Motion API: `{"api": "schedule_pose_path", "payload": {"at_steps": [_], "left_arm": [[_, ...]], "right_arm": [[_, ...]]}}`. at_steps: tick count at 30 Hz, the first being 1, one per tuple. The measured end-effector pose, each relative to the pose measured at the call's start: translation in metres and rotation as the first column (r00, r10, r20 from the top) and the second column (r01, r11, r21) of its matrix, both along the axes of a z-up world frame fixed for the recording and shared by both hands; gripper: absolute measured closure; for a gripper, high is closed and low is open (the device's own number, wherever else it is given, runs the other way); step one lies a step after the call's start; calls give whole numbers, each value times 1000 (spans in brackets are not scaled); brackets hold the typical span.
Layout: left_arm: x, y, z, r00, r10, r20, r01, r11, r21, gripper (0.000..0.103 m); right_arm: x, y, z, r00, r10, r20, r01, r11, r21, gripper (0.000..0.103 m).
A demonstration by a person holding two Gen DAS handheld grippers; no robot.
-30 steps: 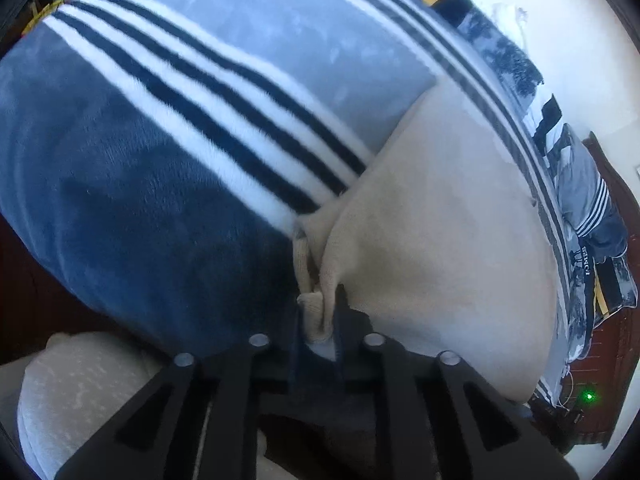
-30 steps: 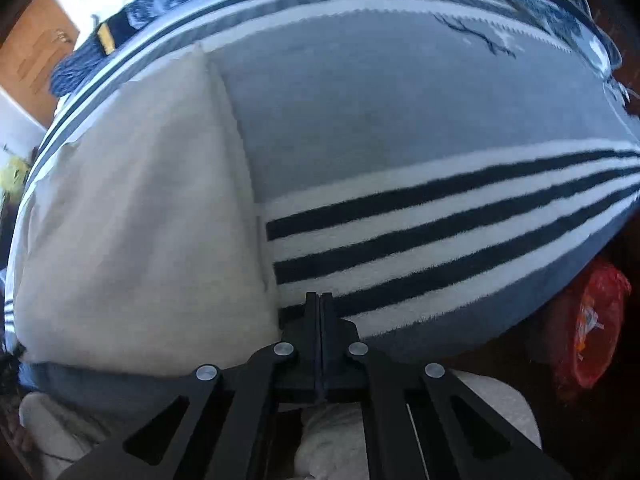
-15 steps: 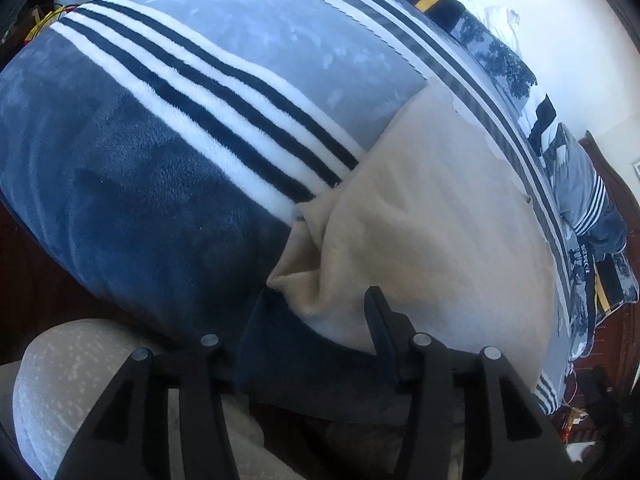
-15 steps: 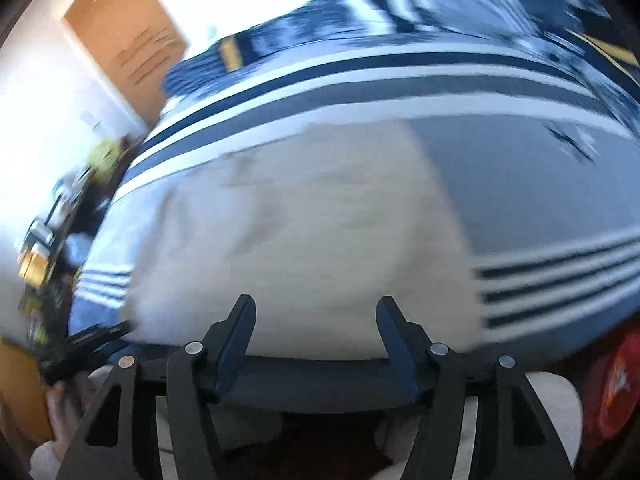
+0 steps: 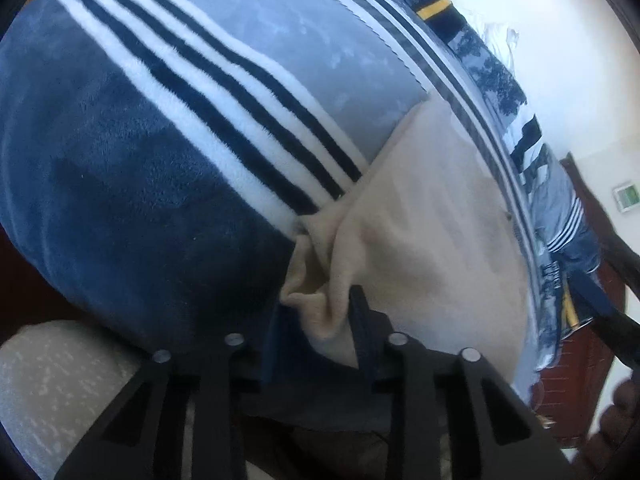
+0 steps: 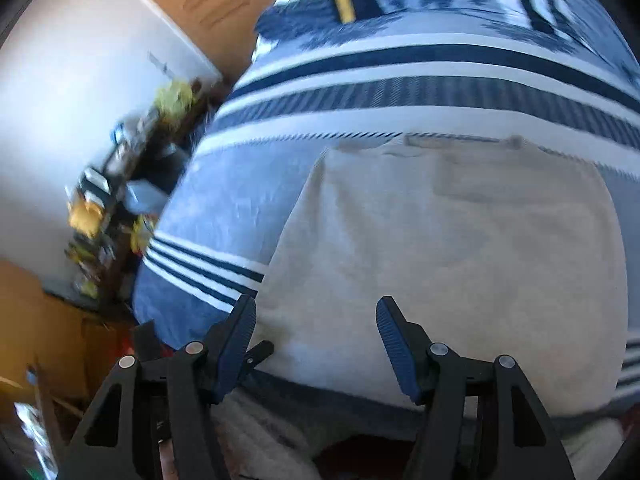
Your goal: Fold small clothes
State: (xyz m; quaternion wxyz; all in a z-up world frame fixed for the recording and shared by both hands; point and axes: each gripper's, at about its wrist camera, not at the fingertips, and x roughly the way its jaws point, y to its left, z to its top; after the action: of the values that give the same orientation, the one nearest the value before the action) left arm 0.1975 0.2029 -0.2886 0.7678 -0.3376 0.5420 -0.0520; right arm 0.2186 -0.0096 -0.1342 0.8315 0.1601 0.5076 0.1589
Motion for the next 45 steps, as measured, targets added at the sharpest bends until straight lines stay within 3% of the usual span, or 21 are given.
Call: {"api": "schedule_pose_path", "payload": {"at_steps": [4, 7, 8, 9, 13, 17, 22, 27, 29, 30, 32, 35, 38, 41, 45], "left_arm": [[7, 7, -10, 1000, 14, -27, -16, 997, -80, 73], [11, 8, -12, 1000, -1, -32, -2, 996, -87, 72], [11, 8, -11, 1000, -9, -26, 7, 997, -81, 76], [12, 6, -8, 1000, -19, -15, 18, 997, -78, 87], [9, 0, 13, 995, -57, 87, 62, 997, -55, 92], [1, -9, 40, 969, -105, 223, 117, 992, -42, 93], [-2, -34, 61, 933, -195, 303, 183, 981, 69, 93], [-3, -52, 70, 907, -257, 335, 221, 965, 142, 93], [-4, -59, 72, 901, -276, 335, 231, 958, 168, 93], [-5, -64, 75, 898, -285, 337, 236, 955, 178, 93], [-7, -66, 79, 892, -291, 346, 243, 954, 178, 93], [-16, -70, 96, 882, -300, 364, 250, 952, 177, 93], [-23, -77, 113, 862, -334, 382, 264, 938, 224, 94], [-27, -94, 133, 851, -349, 392, 279, 934, 223, 94], [-32, -142, 175, 798, -423, 429, 324, 902, 287, 94]], "right_arm": [[28, 31, -12, 999, 42, -20, -43, 997, -68, 36], [47, 52, -25, 994, 80, -70, -86, 992, -87, 36], [56, 59, -32, 990, 92, -106, -100, 992, -73, 36], [64, 65, -38, 986, 99, -135, -108, 992, -65, 36], [88, 88, -62, 968, 128, -215, -150, 985, -90, 36], [111, 112, -84, 939, 153, -307, -193, 975, -107, 36], [131, 136, -112, 895, 176, -411, -255, 956, -144, 36], [133, 152, -122, 889, 180, -422, -319, 903, -288, 57], [130, 155, -122, 893, 181, -412, -340, 872, -353, 80], [129, 153, -121, 894, 186, -409, -342, 871, -353, 84], [126, 141, -115, 898, 199, -392, -333, 891, -310, 91], [118, 113, -96, 918, 226, -327, -301, 932, -200, 92], [102, 80, -70, 942, 232, -241, -263, 959, -105, 92], [89, 36, -44, 963, 217, -160, -219, 976, 4, 92], [72, -24, -16, 983, 169, -77, -159, 979, 125, 94]]}}
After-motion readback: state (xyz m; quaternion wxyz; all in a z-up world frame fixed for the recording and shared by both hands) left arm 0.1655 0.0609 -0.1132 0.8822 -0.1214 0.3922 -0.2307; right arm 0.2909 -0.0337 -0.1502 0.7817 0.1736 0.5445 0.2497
